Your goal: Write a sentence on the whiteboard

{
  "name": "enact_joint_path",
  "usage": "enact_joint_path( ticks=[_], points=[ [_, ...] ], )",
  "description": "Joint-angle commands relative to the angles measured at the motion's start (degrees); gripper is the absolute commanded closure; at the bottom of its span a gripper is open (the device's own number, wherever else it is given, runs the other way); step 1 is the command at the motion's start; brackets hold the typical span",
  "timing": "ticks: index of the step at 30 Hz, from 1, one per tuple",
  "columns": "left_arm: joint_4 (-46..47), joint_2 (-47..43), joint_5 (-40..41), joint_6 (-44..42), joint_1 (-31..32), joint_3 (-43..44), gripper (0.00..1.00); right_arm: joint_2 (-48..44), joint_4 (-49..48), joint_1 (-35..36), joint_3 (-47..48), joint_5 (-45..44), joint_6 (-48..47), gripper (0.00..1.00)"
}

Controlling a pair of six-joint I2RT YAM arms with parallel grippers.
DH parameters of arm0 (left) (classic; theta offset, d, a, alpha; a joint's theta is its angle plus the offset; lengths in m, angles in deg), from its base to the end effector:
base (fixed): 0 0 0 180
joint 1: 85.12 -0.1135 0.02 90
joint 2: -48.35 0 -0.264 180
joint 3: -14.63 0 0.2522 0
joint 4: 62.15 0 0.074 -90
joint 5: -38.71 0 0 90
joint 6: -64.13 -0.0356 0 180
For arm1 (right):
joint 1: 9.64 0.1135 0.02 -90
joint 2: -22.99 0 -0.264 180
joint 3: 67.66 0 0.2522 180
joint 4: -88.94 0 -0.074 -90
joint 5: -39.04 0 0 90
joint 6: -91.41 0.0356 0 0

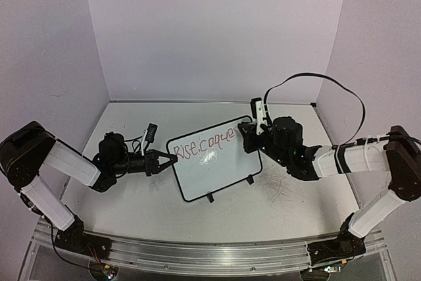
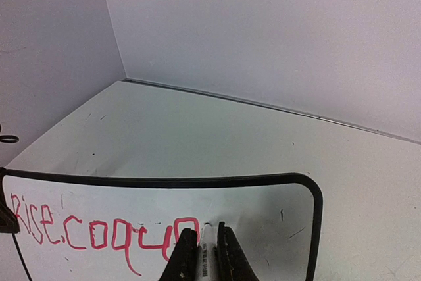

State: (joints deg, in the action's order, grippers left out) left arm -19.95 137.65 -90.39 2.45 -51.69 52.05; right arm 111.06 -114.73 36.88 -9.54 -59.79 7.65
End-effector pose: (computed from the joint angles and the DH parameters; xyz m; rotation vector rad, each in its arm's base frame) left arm 0.2152 -0.1689 0.1620 0.6294 1.8038 -1.3503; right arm 0.2366 0.2416 0.2395 -0.4767 1.6427 0.5613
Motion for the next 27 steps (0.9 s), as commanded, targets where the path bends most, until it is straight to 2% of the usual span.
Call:
enact_joint_path(
  ticks=[1,15,27],
  points=[
    [-3.13,0.18,-0.03,-1.34,0.05,0.38,1.00,0.00,-1.39,-0.36,0.35,-1.78,0.69,1.00],
    [-3.23,0.32,-0.19,-1.31,0.06,0.67,1.00,-2.00,-0.19,-0.37,-4.57,-0.28,3.92,1.00],
    [-3.29,0.07,-0.26,-1.18,0.04,0.65,1.00,-1.01,-0.93,-0.41,-1.66,-1.95,3.40,1.00]
  ],
)
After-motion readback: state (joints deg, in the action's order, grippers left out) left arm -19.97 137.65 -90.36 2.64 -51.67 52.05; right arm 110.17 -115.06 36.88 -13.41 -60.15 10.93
